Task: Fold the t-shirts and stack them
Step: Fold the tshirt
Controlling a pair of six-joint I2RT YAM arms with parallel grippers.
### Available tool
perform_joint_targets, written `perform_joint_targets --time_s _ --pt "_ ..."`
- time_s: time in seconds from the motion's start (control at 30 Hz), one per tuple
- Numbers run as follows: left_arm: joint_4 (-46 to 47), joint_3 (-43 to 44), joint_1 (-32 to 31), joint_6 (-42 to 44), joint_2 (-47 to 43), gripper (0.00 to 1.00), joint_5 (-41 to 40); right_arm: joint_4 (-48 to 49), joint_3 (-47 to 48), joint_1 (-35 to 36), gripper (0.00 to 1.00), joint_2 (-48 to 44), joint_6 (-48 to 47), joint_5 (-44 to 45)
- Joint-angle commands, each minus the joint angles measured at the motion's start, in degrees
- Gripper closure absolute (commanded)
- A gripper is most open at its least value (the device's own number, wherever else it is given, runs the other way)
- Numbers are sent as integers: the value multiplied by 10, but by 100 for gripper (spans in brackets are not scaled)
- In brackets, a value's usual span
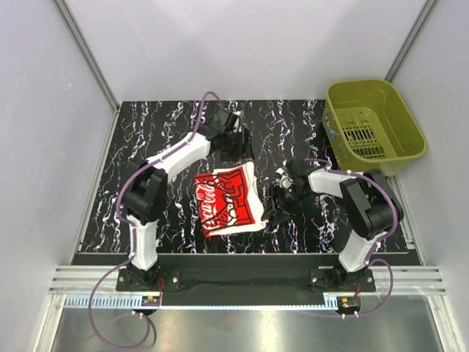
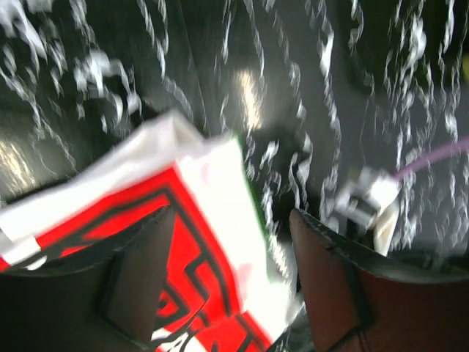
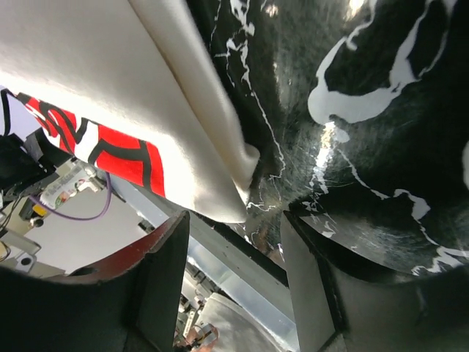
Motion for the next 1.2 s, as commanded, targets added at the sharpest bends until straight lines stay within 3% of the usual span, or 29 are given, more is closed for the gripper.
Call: perform_joint_targets --time_s 0.0,0.3,0.47,0.87,1.1,1.17 --pt "-124 130 -42 -13 55 30 -169 -16 28 -6 40 2 -15 24" --pt "-255 256 -87 -77 146 37 -272 -16 37 -9 39 11 -26 24" --pt "-260 272 -99 -83 169 37 -279 0 20 -14 40 8 -20 16" --pt "-253 296 -102 -68 203 51 -290 35 23 -14 48 28 -17 -23" --pt "-245 299 -102 -60 208 58 -290 46 23 -14 60 35 -16 -52" --pt "-242 300 -102 -56 208 58 -293 47 19 -14 69 27 -15 -56"
